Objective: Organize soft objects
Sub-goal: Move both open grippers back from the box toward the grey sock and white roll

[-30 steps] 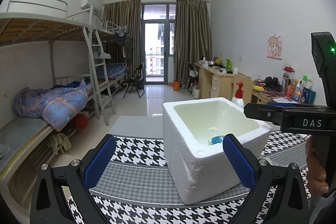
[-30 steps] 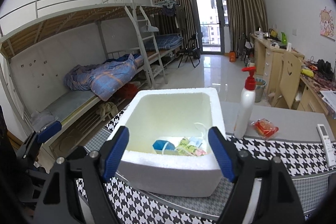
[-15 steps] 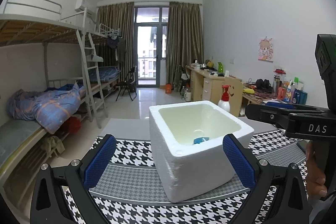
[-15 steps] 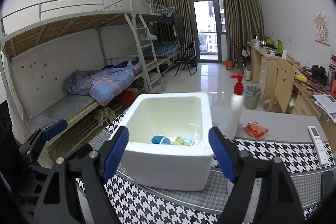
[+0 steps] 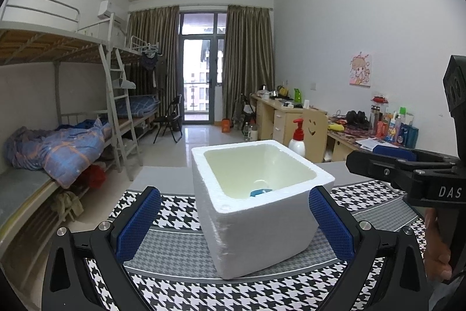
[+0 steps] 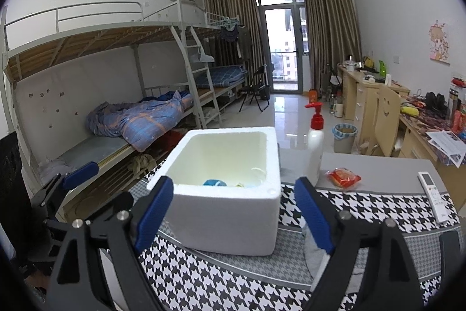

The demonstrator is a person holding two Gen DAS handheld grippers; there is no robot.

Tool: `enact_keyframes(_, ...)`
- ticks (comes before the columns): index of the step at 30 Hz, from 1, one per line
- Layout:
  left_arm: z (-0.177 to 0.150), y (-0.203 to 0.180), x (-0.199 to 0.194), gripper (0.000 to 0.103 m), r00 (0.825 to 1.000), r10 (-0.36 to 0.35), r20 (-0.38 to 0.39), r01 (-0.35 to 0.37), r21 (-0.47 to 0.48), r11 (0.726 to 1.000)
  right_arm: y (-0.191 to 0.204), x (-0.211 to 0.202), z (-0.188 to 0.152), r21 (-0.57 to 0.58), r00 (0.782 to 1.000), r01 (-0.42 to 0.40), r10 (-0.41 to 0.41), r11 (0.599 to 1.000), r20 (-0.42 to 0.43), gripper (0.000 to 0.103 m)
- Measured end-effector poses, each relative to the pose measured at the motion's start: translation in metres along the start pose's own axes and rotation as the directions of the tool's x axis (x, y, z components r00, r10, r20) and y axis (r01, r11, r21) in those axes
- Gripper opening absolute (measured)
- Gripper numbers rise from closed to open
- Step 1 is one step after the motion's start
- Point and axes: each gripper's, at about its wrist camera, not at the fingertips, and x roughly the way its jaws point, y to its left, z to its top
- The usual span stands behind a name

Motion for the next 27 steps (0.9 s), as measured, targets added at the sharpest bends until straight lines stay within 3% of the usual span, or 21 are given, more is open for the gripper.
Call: enact_keyframes(27,-0.008,-0.037,-0.005,0.102,0.994,-0.102,0.037,0.101,0.039,0.994,-0.027,-0.036,-0.027,0.078,0.996,0.073,-0.077,0.994,0.038,0.088)
